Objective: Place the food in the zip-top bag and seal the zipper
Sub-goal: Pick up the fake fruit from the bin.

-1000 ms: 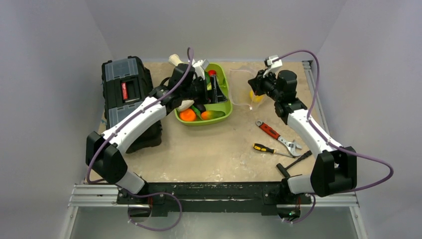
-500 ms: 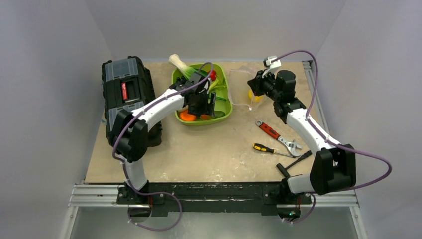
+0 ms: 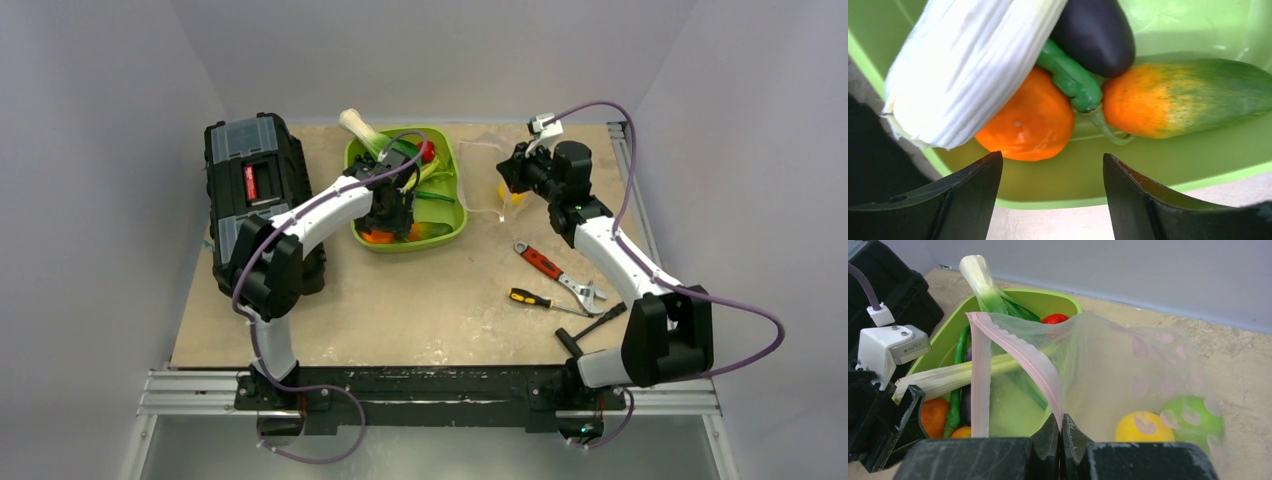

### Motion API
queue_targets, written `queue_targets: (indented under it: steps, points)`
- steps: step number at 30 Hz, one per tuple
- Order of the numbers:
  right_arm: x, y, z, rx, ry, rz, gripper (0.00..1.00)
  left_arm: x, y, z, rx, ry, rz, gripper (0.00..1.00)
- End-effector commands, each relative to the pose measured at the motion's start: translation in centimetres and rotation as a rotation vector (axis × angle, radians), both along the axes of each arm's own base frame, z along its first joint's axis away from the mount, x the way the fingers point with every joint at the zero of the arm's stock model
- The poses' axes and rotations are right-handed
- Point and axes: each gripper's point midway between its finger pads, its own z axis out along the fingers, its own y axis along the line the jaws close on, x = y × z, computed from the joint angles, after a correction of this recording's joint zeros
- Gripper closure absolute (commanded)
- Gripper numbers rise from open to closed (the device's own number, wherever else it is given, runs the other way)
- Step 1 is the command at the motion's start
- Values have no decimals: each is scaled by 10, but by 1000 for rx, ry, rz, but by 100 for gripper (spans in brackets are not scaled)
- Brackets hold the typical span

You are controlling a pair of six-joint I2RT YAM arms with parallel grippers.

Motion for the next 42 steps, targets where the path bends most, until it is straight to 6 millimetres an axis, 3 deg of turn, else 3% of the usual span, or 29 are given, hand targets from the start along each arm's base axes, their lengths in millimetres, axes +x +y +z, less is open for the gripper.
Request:
queue_targets:
  steps: [1,7,14,19,23,26,34,37,42]
  points:
    - [5,2,18,9,-65,2,100,11,17,10,84,-46,40,26]
    - [5,3,17,11,-62,3,100,16,30,3,173,-44,37,21]
    - [5,3,16,11,-61,3,100,26,23,-11,201,-3,2,14]
    - [5,3,16,10,-60,3,100,26,19,-26,187,25,-1,15]
    - [5,3,16,11,-60,3,100,23,18,-29,170,29,2,23]
    - [5,3,16,10,-60,3,100,21,18,-17,151,4,0,31]
    - [5,3,18,14,-63,5,100,18,10,40,34,-105,-26,61]
    - [4,3,18,13,-64,6,100,16,5,55,-21,-133,-29,67]
    - [3,3,19,16,-66,6,100,10,-15,88,-179,-192,-52,70]
